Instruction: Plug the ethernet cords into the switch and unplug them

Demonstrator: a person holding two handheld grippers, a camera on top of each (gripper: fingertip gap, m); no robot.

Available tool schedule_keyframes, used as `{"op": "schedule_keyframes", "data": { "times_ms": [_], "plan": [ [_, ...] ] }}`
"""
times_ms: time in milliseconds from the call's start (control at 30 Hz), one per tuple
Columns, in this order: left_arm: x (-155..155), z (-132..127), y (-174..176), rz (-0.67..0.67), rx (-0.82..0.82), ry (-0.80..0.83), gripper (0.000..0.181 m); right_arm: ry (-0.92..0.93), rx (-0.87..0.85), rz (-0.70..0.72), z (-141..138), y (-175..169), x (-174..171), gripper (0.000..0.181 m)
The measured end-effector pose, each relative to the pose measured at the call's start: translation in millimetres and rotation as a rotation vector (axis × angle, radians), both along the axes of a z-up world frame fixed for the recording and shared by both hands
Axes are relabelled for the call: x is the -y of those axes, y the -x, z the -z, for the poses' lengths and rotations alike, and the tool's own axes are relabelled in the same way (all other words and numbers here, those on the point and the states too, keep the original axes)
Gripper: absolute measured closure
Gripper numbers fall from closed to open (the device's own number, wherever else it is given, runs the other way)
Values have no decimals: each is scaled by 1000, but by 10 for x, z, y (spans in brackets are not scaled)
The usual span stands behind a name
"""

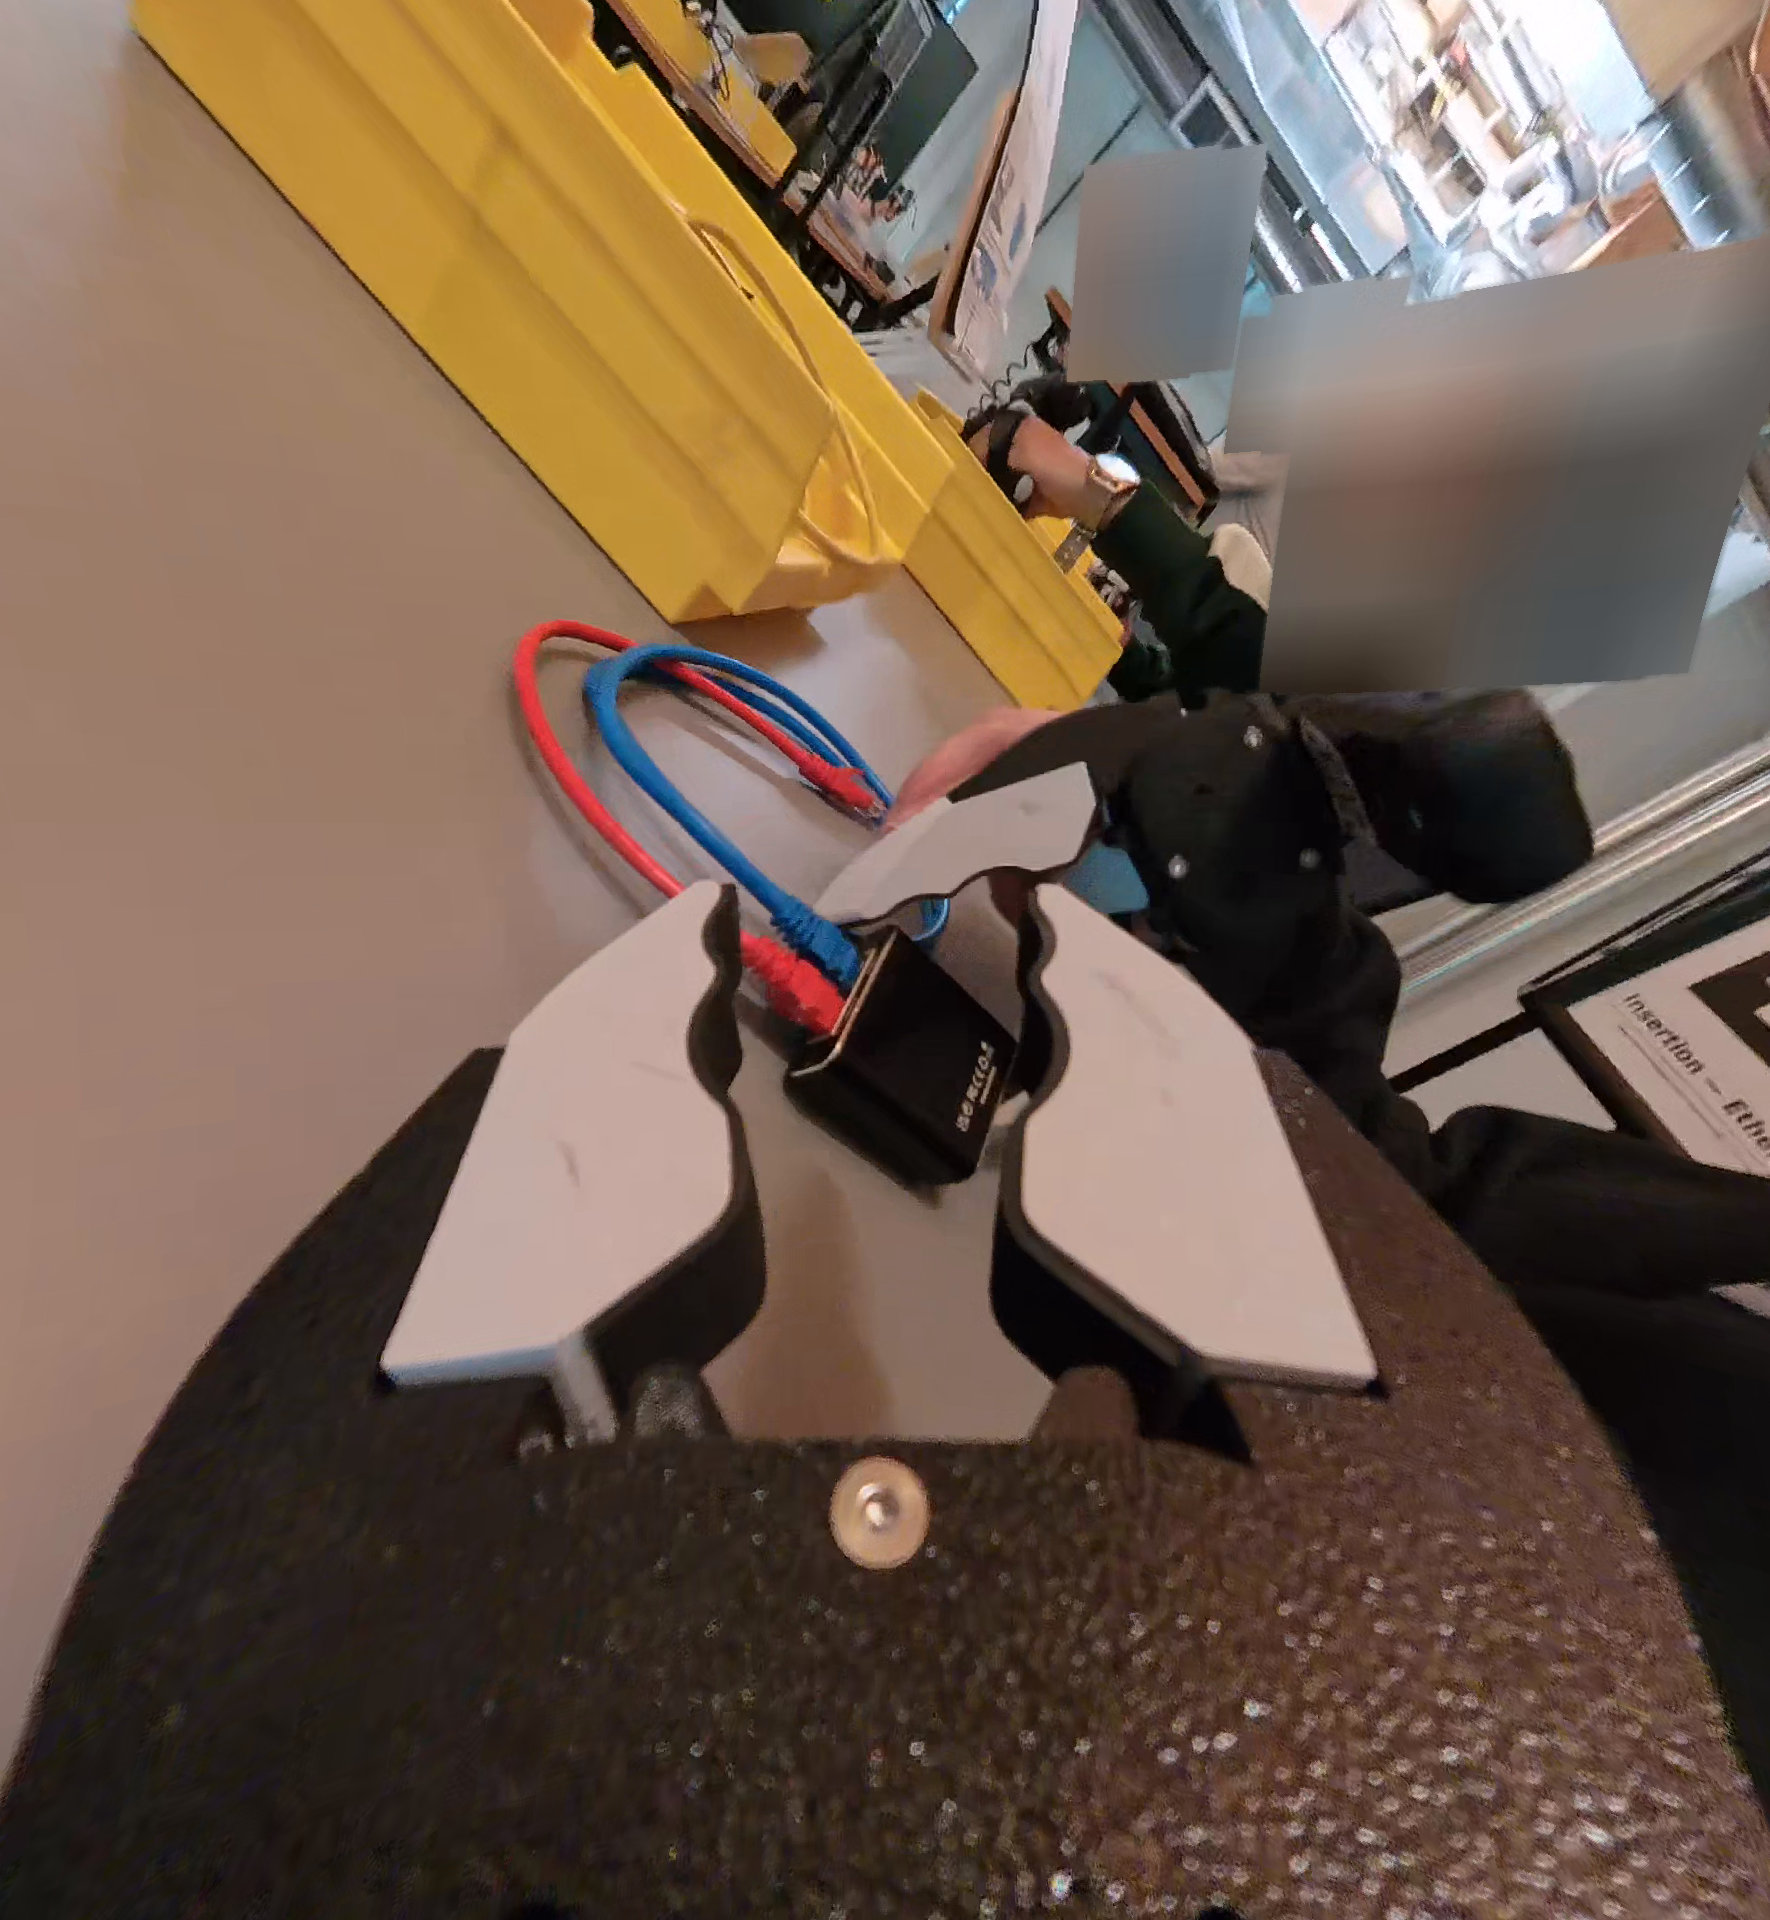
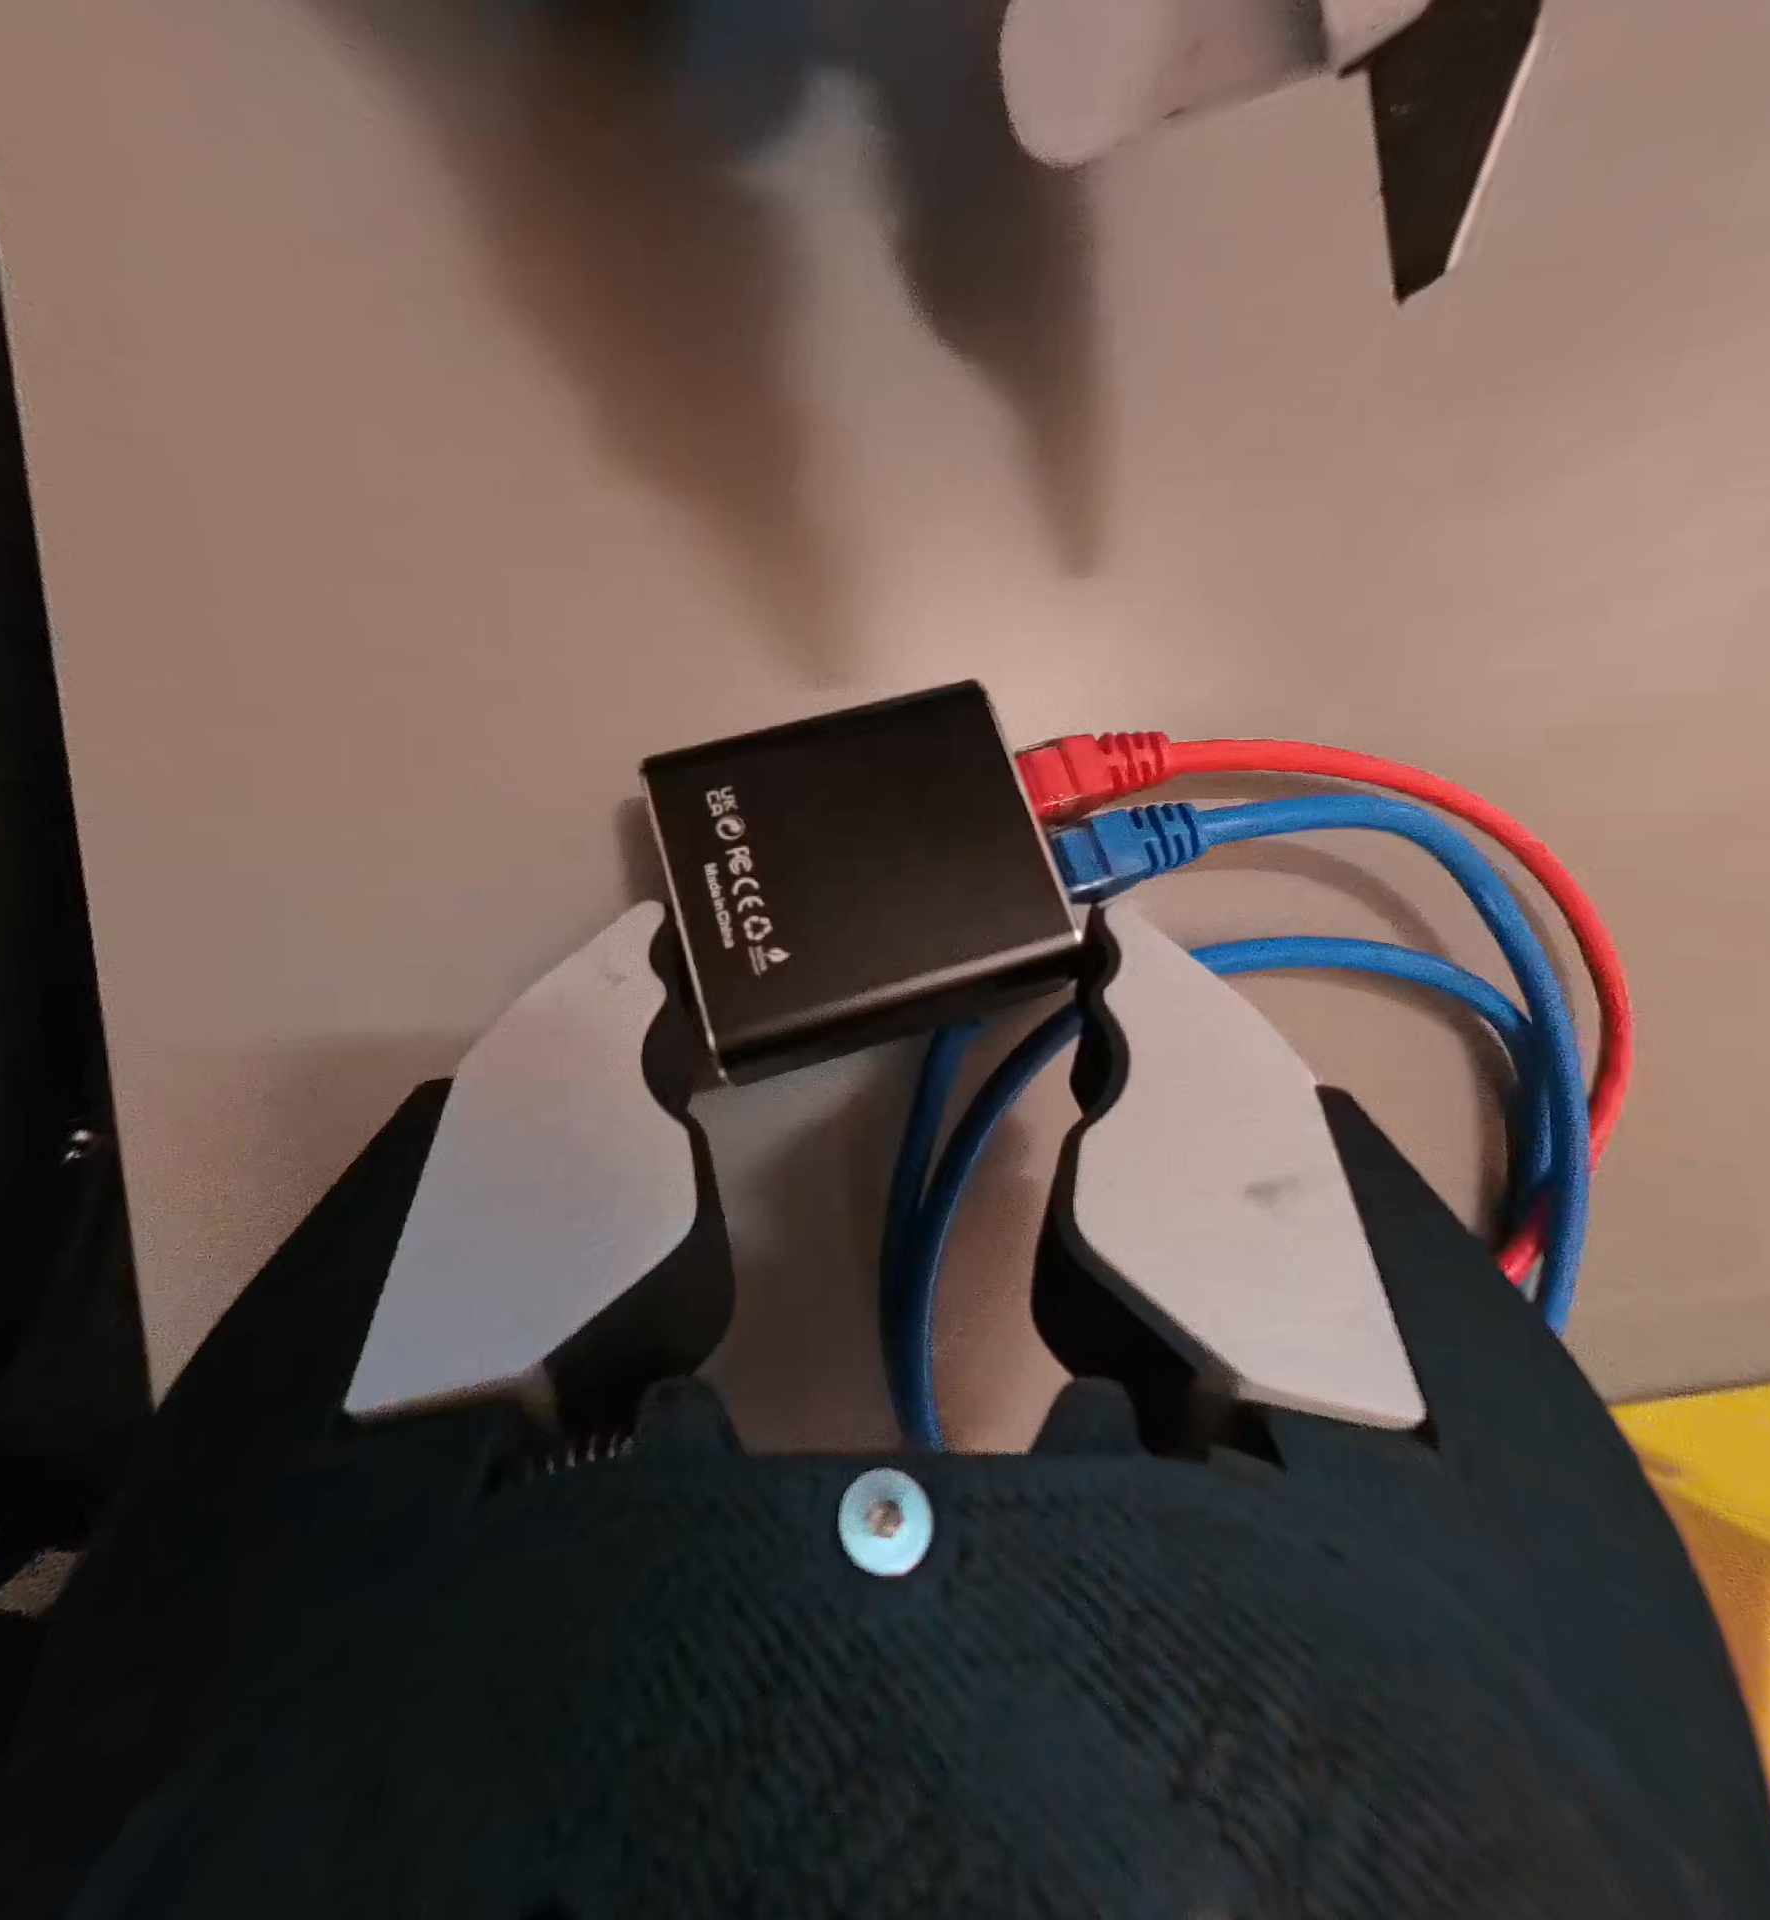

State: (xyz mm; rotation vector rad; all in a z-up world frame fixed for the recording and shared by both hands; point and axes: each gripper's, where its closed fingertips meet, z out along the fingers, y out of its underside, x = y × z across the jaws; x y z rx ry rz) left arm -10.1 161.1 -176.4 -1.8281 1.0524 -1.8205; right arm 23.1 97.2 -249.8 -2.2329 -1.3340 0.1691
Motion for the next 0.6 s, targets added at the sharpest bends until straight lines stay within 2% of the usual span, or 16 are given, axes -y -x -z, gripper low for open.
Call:
{"op": "schedule_keyframes", "data": {
  "times_ms": [33, 100, 167, 267, 333, 400, 433, 500, 567, 600],
  "plan": [
    [1, 17, 0, 1, -12, -19, 131, -7, 7, -22, 4, 2, 2, 111],
    [-32, 55, 8, -8, -43, -56, 131, -55, 41, -78, 0, 3, -6, 111],
    [-61, 79, 32, -11, -66, -108, 131, -157, 55, -51, -115, -37, -138, 111],
    [-104, 73, 72, -29, -94, -220, 125, -440, 50, 122, -561, -188, -493, 111],
    [-92, 17, 63, -48, -83, -234, 113, -648, 24, 225, -909, -207, -654, 111],
    [31, -103, 21, -13, -4, -167, 109, -815, 27, 266, -1169, -109, -721, 111],
    [108, -179, -2, 17, 50, -106, 108, -839, 25, 250, -1207, 0, -722, 111],
    [236, -331, -24, 86, 160, 51, 110, -881, 63, 191, -1219, 222, -717, 111],
    [287, -440, -8, 132, 253, 165, 118, -883, 118, 179, -1183, 354, -722, 110],
    [297, -483, 12, 151, 295, 200, 128, -884, 123, 177, -1181, 413, -718, 111]
  ]
}}
